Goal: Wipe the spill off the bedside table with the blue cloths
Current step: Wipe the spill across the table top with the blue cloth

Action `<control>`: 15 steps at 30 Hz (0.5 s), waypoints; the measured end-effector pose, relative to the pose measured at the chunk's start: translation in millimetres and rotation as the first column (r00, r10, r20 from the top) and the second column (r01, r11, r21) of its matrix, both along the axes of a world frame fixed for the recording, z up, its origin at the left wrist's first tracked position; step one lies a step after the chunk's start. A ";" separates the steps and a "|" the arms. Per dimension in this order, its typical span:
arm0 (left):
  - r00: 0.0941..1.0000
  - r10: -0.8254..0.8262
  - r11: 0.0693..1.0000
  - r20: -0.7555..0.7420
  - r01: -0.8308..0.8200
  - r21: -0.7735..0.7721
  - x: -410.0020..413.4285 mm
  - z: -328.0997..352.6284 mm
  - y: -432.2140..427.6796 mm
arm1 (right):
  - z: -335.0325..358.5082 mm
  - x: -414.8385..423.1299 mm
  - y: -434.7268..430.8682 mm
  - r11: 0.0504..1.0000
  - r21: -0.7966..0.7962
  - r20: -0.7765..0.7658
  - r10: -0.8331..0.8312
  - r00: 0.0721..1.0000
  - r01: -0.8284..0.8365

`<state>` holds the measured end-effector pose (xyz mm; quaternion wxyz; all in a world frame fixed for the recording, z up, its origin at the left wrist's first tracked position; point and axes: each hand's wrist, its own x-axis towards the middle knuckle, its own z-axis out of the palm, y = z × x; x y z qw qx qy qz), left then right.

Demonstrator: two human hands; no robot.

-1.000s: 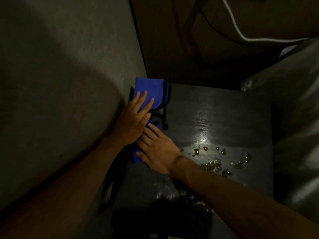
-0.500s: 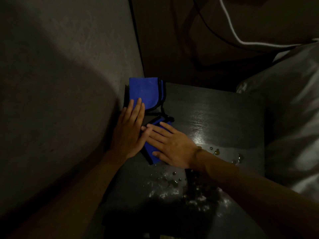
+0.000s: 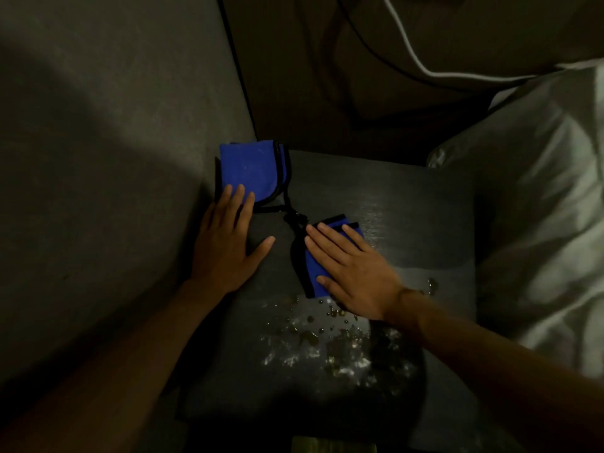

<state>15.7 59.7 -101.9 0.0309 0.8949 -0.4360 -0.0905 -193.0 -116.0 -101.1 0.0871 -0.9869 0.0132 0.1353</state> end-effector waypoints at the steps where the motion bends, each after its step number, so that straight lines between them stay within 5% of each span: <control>1: 1.000 0.013 1.000 -0.009 -0.013 -0.017 -0.5 0.8 -3.3 | 0.4 -4.4 -2.9 1.000 -0.005 -0.003 -0.008 1.000 0.008; 15: 0.983 0.114 0.916 -0.141 -0.159 -0.370 1.5 -2.9 -23.5 | 8.9 -82.3 -54.7 0.981 -0.055 -0.061 -0.188 0.980 0.184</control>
